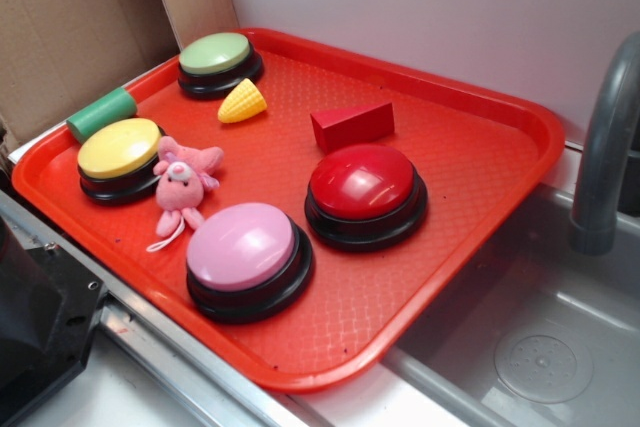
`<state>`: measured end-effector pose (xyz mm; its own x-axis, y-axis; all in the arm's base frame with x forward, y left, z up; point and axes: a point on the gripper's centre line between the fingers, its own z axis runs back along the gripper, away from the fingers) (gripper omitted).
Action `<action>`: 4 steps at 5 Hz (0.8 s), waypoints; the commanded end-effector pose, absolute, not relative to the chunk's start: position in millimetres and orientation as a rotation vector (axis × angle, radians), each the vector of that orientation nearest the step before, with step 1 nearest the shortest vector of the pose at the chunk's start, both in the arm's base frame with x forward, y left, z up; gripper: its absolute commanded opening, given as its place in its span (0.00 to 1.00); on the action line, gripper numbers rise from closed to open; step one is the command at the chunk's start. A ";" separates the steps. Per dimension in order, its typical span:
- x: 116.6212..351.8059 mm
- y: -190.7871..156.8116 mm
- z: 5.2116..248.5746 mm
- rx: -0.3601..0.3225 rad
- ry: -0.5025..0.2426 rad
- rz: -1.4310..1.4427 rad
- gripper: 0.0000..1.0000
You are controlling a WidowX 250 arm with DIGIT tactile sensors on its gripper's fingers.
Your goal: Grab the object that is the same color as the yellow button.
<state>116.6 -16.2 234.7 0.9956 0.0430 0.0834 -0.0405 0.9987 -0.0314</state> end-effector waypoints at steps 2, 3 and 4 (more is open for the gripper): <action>139.1 -7.3 218.6 0.035 -0.108 0.065 1.00; 161.9 -2.7 201.0 -0.013 -0.194 -0.007 1.00; 176.1 5.1 180.0 0.064 -0.251 0.069 1.00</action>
